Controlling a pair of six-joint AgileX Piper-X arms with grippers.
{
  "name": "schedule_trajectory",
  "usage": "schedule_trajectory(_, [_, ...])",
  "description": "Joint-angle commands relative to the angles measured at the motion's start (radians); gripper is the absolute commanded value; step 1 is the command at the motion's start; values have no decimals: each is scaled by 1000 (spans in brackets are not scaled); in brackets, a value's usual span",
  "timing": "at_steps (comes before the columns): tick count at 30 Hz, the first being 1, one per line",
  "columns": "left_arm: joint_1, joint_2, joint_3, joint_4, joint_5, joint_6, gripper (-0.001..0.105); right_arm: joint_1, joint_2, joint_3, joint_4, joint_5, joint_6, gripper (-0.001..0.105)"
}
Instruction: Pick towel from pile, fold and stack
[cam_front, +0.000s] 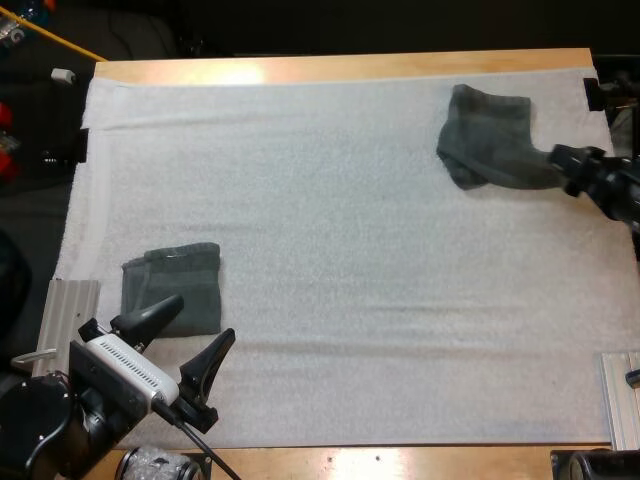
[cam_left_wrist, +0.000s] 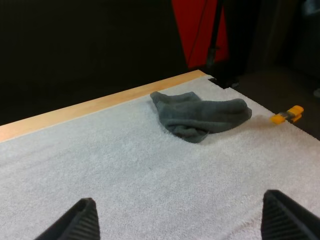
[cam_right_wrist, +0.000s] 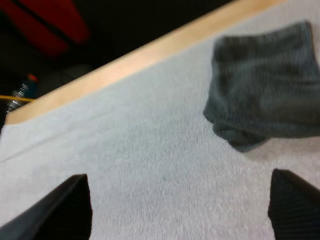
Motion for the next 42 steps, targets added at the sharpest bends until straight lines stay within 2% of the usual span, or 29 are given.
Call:
schedule_trajectory(1, [-4, 4, -7, -7, 6, -3, 65, 20, 27, -5, -35, 22, 22, 71])
schedule_trajectory(7, [-4, 4, -7, -6, 6, -4, 65, 110, 183, -5, -143, 121, 85, 71])
schedule_trajectory(13, [-4, 4, -7, 42, 6, -4, 65, 145, 337, -27, -224, 135, 90, 71])
schedule_trajectory(19, [-4, 4, -7, 99, 6, -4, 65, 145, 497, -162, -186, 207, 88, 71])
schedule_trajectory(27, [-4, 4, -7, 109, 6, -4, 65, 145, 692, -351, -36, 306, 35, 71])
schedule_trajectory(42, [-4, 4, -7, 109, 6, -4, 65, 145, 880, -365, -29, 367, -10, 71])
